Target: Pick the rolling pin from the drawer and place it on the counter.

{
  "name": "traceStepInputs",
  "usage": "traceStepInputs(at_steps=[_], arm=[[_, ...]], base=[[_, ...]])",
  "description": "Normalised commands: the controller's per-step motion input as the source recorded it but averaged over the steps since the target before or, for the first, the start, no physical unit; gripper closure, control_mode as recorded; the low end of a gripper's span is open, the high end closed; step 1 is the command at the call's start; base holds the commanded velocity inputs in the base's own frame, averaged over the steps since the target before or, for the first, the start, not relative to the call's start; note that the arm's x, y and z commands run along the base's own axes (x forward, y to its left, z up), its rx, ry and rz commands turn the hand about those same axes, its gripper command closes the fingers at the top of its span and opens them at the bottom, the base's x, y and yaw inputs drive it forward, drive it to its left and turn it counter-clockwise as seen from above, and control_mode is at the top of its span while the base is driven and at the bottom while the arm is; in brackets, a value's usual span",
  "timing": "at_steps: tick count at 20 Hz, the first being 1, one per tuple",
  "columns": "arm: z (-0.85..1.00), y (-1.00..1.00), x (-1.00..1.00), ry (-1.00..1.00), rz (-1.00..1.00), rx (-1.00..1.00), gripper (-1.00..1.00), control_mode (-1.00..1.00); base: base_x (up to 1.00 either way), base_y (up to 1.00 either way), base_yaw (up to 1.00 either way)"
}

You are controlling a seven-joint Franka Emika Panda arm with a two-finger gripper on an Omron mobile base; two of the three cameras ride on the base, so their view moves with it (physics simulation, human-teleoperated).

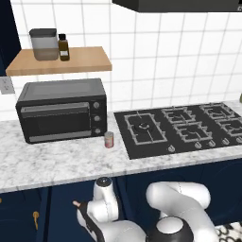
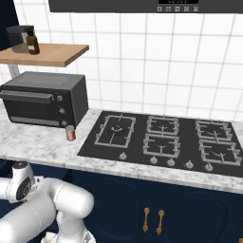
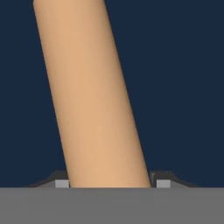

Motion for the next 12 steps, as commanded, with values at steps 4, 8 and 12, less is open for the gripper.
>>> traceStepInputs(at_steps=[4,8,12], arm=[[0.41,0.82,-0.77,-0.06,0.01,-0.07,1.0,-1.0],[0.95,0.64,-0.61,-0.01,0.0,-0.01,1.0,-1.0],[1.0,0.0,-0.19,-0.02,-0.04,0.0,1.0,-1.0]], base=[[0.0,0.0,0.0],[0.0,0.0,0.0],[0.0,0.0,0.0]])
